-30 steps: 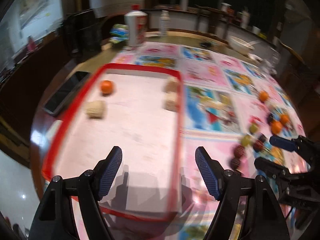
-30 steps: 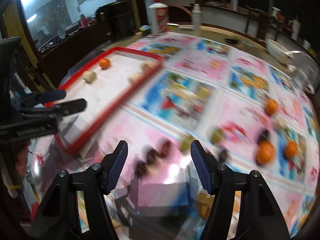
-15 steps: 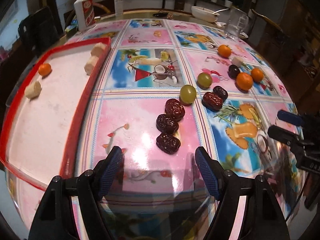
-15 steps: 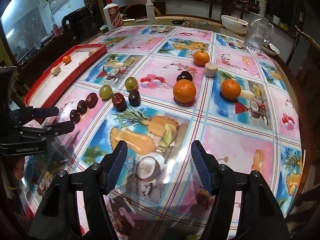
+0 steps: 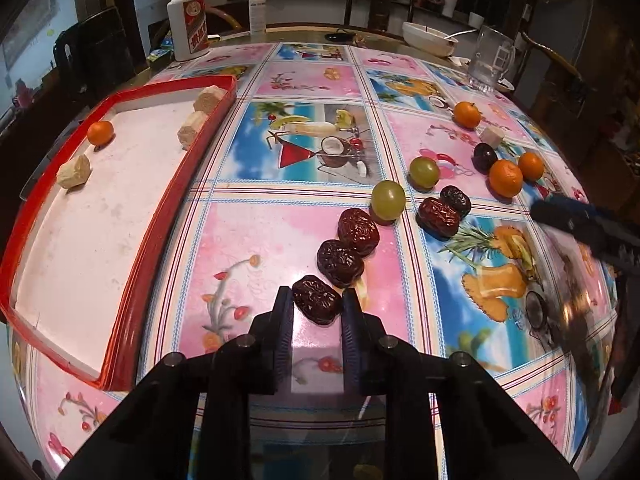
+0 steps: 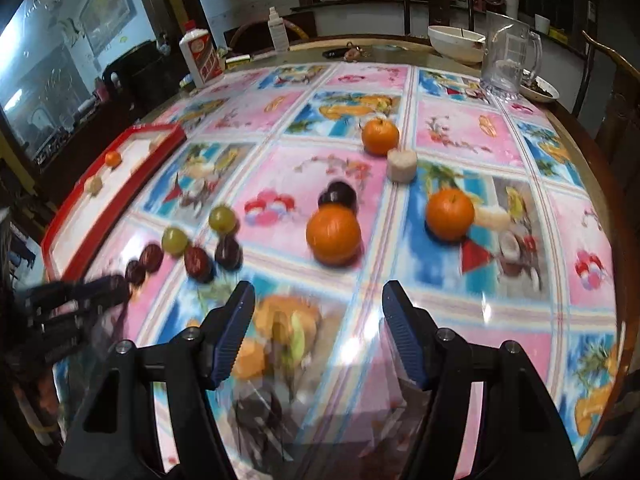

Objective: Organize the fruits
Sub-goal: 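Grasp a red date with the left tool while the right tool grasps an orange, then carry the date and orange into the tray and open both tools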

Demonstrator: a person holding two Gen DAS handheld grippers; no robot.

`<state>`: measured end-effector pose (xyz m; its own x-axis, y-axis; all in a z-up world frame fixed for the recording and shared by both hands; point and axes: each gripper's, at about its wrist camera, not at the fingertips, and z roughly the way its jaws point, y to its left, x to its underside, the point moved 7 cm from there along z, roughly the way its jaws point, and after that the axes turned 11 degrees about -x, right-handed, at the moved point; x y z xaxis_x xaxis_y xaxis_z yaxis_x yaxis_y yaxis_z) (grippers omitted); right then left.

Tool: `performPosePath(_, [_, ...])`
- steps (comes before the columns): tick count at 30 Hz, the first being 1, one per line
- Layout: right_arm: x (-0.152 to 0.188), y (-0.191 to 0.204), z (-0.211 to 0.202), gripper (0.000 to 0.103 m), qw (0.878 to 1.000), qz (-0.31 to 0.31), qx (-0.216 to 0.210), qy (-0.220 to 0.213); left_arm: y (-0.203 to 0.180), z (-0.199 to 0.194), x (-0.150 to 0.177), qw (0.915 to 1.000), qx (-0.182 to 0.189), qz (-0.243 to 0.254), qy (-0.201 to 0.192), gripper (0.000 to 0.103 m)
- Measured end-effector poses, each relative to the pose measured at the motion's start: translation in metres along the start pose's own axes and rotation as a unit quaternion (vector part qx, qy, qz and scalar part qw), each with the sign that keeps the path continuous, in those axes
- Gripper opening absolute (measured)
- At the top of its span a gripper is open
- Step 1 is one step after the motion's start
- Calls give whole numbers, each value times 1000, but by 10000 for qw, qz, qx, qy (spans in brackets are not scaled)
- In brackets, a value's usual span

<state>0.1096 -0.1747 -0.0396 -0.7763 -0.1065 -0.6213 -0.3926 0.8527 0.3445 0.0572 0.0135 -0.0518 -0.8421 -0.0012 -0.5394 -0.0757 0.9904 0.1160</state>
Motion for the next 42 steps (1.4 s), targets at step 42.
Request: performPosePath(42, [36, 40, -12, 38, 9996, -272, -28, 104, -8, -22, 24, 9992, 313, 249, 69, 24])
